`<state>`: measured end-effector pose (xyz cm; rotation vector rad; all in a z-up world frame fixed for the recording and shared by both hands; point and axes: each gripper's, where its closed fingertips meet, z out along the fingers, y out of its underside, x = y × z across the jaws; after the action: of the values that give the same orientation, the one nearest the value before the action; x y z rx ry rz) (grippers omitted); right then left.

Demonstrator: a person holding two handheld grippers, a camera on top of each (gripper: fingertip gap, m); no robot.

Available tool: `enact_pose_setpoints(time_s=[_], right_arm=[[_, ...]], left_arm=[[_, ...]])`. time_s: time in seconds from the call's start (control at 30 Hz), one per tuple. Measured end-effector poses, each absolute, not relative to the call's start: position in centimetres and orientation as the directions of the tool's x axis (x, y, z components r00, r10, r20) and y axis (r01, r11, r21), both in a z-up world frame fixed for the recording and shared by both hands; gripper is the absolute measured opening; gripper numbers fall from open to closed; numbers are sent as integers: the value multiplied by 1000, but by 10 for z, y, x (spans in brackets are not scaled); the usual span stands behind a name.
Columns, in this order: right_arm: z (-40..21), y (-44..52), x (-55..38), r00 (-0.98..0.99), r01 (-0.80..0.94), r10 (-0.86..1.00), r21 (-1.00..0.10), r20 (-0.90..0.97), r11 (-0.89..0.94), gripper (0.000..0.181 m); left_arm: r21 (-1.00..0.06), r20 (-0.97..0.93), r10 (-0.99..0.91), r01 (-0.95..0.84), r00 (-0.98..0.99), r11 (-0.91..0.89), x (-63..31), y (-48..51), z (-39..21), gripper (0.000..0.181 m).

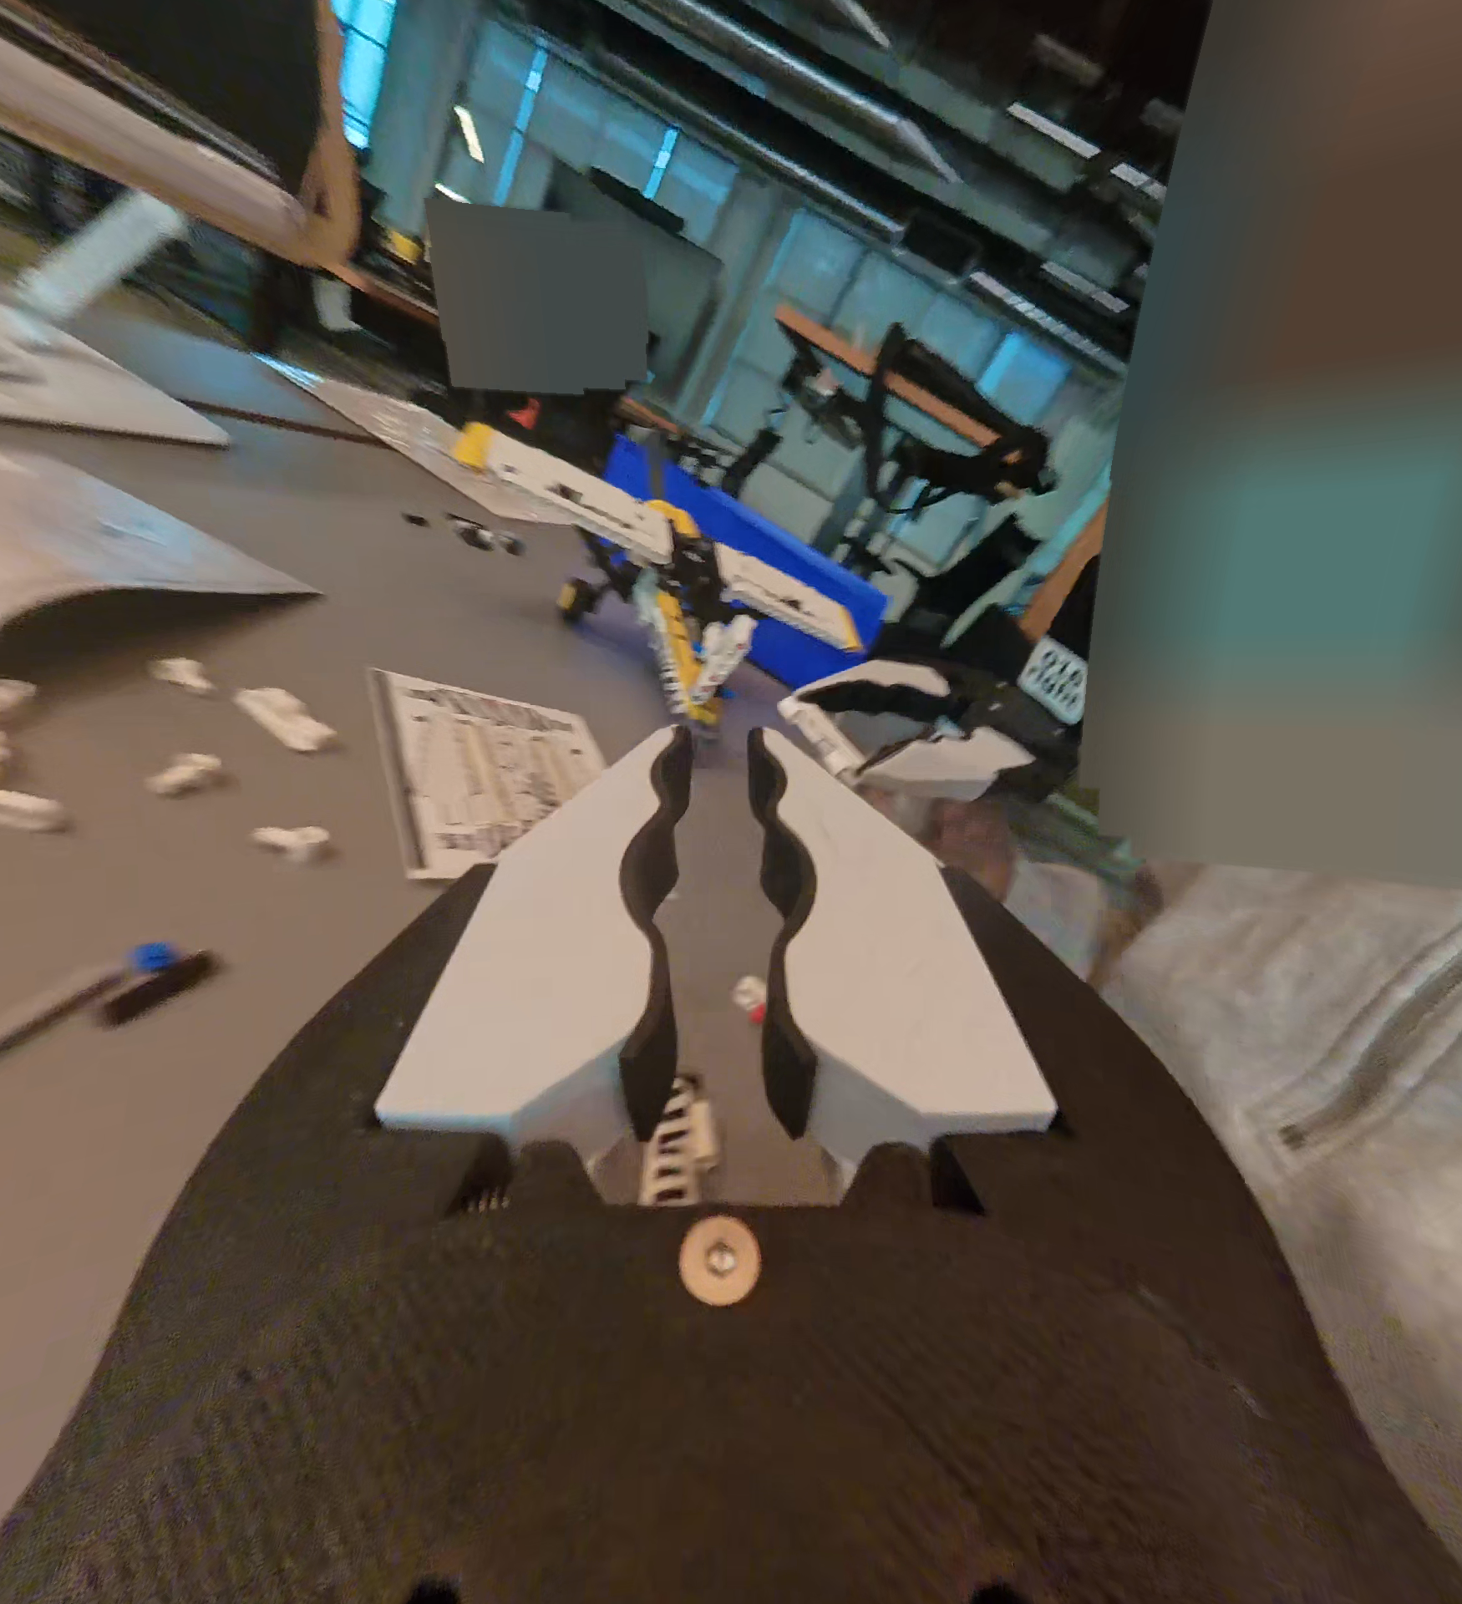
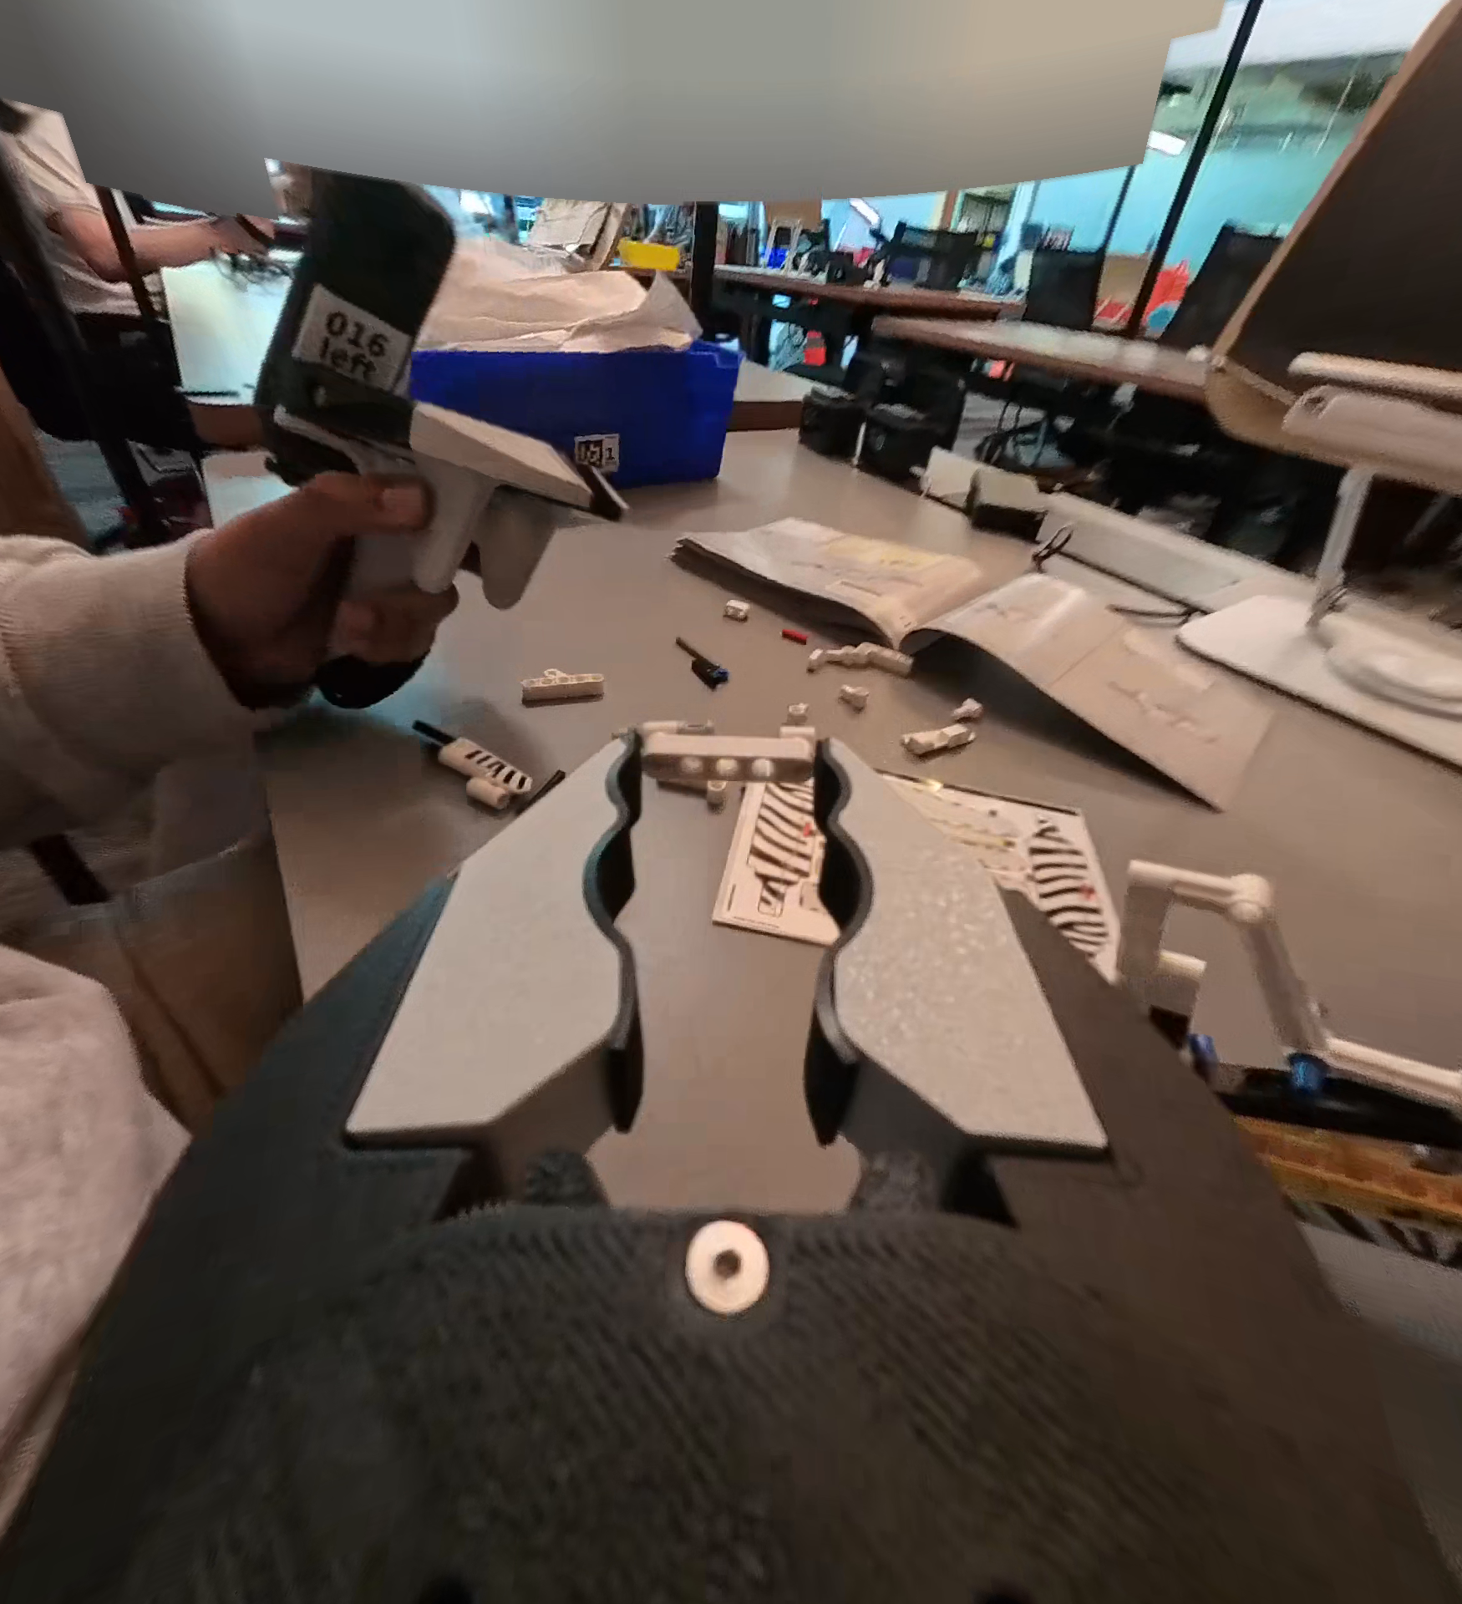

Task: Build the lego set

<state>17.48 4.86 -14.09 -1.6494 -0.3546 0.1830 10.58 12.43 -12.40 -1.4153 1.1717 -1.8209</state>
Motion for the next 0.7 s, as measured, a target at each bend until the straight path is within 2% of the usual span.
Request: enact_pose_setpoints(time_s=[0.03,0.17,0.33,0.47,0.57,0.63,0.7], right_arm=[[-142,51,176,936,92,347,-991,54,-95,39],[-146,69,175,922,54,388,-988,-6,-142,39],[-155,83,167,902,78,432,-977,-15,-197,39],[-150,81,166,891,66,453,-985,-15,-161,39],[-143,75,164,878,56,478,-992,-5,-114,39],[-138,70,162,870,37,494,-996,-8,-81,39],[-132,63,160,859,3,511,-998,-26,-56,39]], left_arm=[[-899,437,-858,-86,-272,-430,101,130,-128,0],[-930,366,-900,-62,-235,-362,93,146,-130,0],[-929,370,-897,-101,-241,-356,99,145,-134,0],[-979,171,-981,-132,-94,-158,101,148,-141,6],[-969,-13,-1000,-245,2,12,94,139,-157,9],[-947,-3,-1000,-322,13,-2,83,128,-168,18],[-919,85,-996,-383,30,-90,69,117,-179,38]])
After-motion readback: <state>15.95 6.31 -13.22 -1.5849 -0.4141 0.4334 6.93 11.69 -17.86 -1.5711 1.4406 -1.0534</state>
